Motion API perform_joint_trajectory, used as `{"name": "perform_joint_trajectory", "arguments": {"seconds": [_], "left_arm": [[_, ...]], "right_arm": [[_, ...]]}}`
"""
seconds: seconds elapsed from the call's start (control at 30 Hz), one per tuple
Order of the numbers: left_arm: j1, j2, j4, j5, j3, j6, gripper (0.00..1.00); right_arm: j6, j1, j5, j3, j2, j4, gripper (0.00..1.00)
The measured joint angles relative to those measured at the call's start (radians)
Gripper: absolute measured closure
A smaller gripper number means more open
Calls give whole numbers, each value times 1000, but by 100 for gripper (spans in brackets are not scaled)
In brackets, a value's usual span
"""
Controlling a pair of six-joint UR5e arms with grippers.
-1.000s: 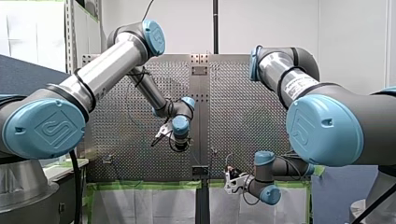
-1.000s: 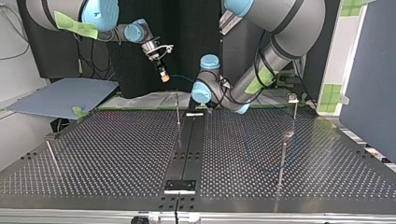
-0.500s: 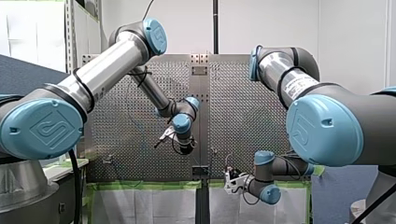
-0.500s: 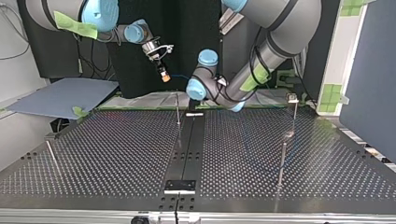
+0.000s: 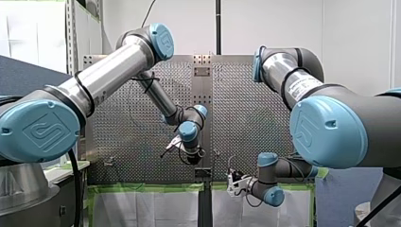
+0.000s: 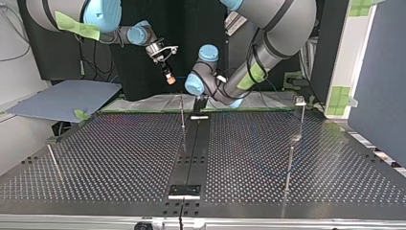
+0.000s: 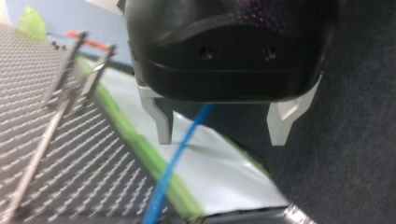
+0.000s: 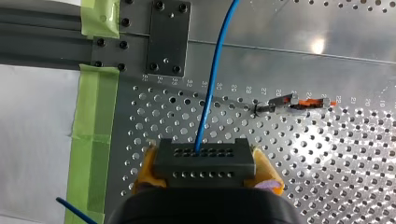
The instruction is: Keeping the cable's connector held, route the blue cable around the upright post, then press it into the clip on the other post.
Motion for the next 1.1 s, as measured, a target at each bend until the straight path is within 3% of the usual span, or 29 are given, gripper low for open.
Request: {"name": "perform_joint_trajectory", "arguments": {"seconds": [0.17,0.33,0.53,0.77,0.9,1.1], "left_arm": [[-22,-45,15,10,0,-27,0],[-35,-83,59,51,0,-74,0],[-45,-89,113,97,0,-128,0],[-47,-90,176,141,0,-191,0],[-48,-90,218,143,0,-232,0],[-48,-90,281,109,0,-296,0]], "right_arm": [[0,-2,-3,-3,0,2,100],[1,-3,-4,-5,0,5,100],[3,-4,-9,-6,0,6,100],[9,-5,-37,-17,0,7,100],[10,-6,-53,-28,0,14,100],[11,-7,-59,-35,0,18,100]]}}
